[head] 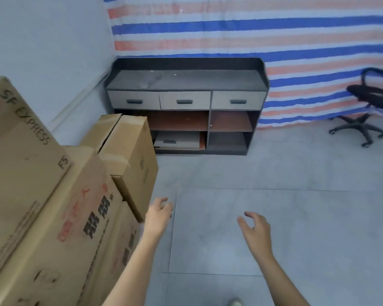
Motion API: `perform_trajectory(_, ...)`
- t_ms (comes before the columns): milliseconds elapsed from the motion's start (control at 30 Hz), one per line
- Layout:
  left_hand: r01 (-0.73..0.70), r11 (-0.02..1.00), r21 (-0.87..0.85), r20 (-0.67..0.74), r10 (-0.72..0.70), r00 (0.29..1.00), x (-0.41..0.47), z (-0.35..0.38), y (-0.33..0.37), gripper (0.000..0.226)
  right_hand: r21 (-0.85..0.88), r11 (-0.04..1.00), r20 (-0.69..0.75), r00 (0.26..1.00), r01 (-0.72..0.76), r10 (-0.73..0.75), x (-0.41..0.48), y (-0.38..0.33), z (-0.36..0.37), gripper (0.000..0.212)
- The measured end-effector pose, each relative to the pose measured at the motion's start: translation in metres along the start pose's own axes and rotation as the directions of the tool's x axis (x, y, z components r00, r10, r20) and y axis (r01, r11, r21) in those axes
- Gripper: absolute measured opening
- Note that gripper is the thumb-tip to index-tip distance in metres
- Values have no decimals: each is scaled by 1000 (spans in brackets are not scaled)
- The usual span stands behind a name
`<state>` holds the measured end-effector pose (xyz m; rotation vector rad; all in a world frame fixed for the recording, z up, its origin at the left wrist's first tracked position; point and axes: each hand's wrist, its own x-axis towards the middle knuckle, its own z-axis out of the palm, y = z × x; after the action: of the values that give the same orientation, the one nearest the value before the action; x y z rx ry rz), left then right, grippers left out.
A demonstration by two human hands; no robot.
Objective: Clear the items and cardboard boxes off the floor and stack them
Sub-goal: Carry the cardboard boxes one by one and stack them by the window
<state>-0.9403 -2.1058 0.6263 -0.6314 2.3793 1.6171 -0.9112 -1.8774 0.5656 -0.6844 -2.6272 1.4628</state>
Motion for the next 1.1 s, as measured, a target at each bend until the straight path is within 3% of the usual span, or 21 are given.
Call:
perform_trajectory(100,-24,999,27,136,20,990,8,75,19,34,-11,996,7,996,-88,88,23,38,-43,37)
perform_trajectory(300,-61,998,8,373,54,926,1,214,71,21,121,975,-239,948,-187,212,52,92,-156,42)
perform_trajectory(467,-230,969,89,616,128,778,-29,318,106,13,284,900,-413,805,-331,426,22,150,-213,43)
perform_trajectory(600,-339,926,168,780,86,621,-61,385,112,12,427,816,-505,645,-391,573,-8,182,-246,42)
perform_trajectory(833,-495,848,190,917,27,398,-104,477,125,12,611,684,-574,371,-399,730,-26,218,-291,44)
perform_trajectory(1100,-502,855,129,962,15,273,-120,602,182,11,584,673,-623,281,-454,730,24,249,-371,46)
